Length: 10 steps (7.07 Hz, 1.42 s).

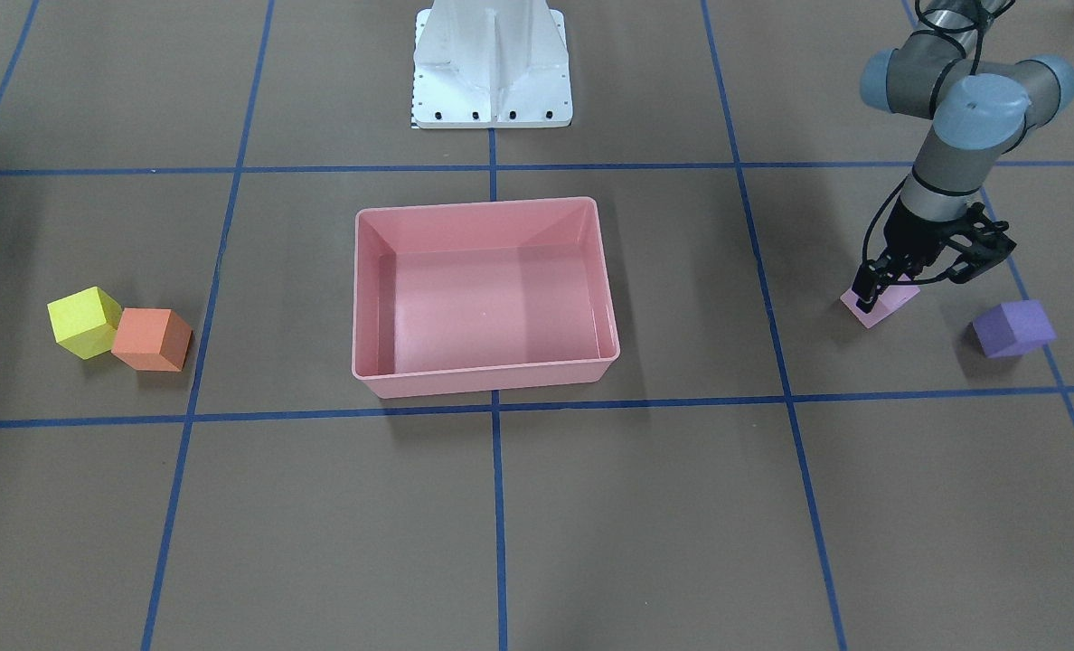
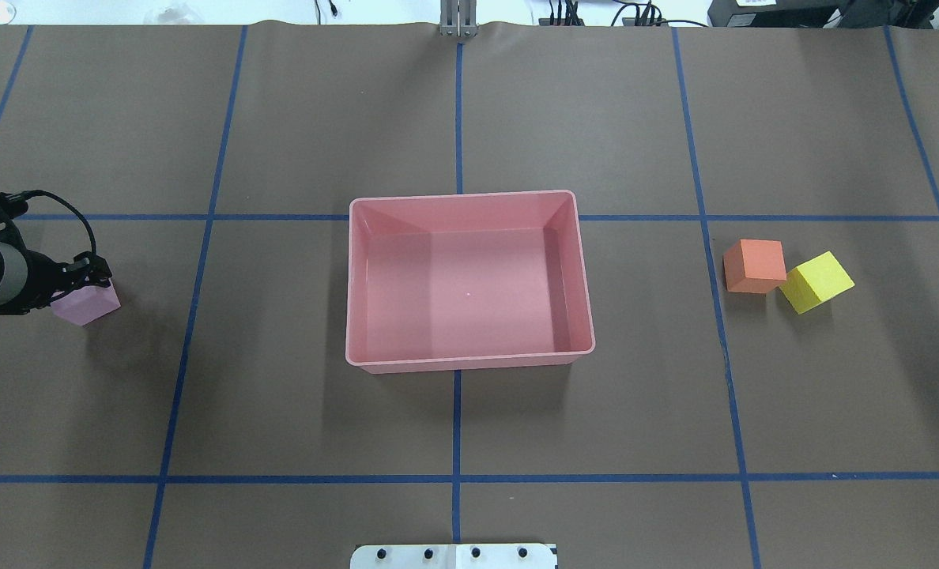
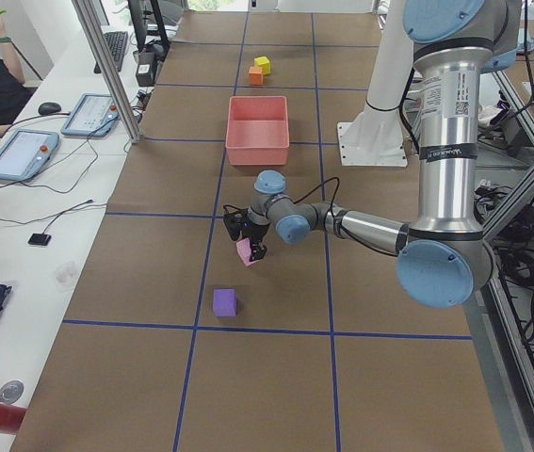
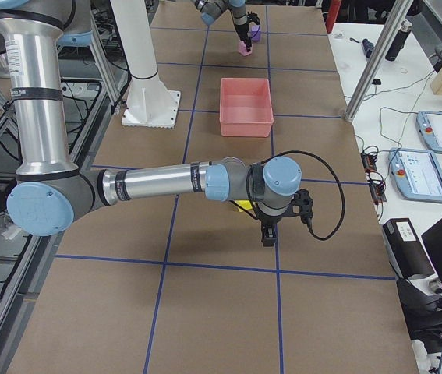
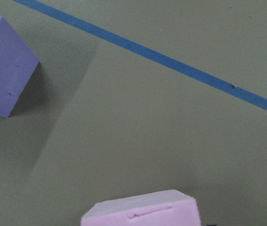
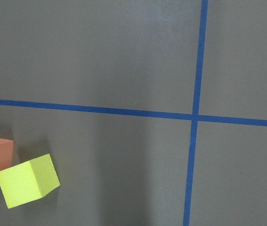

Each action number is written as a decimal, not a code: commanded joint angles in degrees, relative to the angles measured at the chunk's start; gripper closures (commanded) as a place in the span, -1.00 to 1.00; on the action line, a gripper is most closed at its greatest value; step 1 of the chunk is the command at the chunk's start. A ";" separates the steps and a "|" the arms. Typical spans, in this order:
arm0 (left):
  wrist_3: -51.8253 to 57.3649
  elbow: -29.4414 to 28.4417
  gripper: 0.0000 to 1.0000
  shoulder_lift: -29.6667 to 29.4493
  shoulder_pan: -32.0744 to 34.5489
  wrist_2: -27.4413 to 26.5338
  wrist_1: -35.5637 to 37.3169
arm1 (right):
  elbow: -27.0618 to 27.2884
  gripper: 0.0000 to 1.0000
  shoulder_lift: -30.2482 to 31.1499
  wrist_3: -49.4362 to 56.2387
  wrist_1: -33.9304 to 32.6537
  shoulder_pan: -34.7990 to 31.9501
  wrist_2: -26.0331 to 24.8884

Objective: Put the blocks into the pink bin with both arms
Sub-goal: 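Lower the left gripper onto the light pink cube and grasp it, then lift the light pink cube toward the bin while right arm reaches for orange cube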

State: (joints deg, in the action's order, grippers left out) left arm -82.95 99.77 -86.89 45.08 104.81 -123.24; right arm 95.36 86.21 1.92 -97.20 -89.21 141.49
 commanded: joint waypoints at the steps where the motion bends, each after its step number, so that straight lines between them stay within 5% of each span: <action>1: -0.11 4.36 1.00 1.10 0.62 3.18 0.89 | 0.43 -1.00 -0.34 -1.73 0.17 0.00 1.15; 3: 0.06 8.57 1.00 -1.51 2.12 3.91 9.62 | -0.17 -1.00 -1.66 -6.29 0.43 0.09 0.81; 6: -0.55 12.99 1.00 -20.62 2.21 3.82 34.66 | 0.43 -1.00 0.71 -8.15 10.60 0.87 1.15; 10: -7.03 12.90 1.00 -34.21 1.68 4.08 43.96 | 3.95 -0.99 0.37 -36.35 26.59 16.83 -1.39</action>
State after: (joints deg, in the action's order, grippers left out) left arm -87.84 112.67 -118.13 47.07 108.80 -80.62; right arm 99.02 86.66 -28.85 -75.77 -78.05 141.10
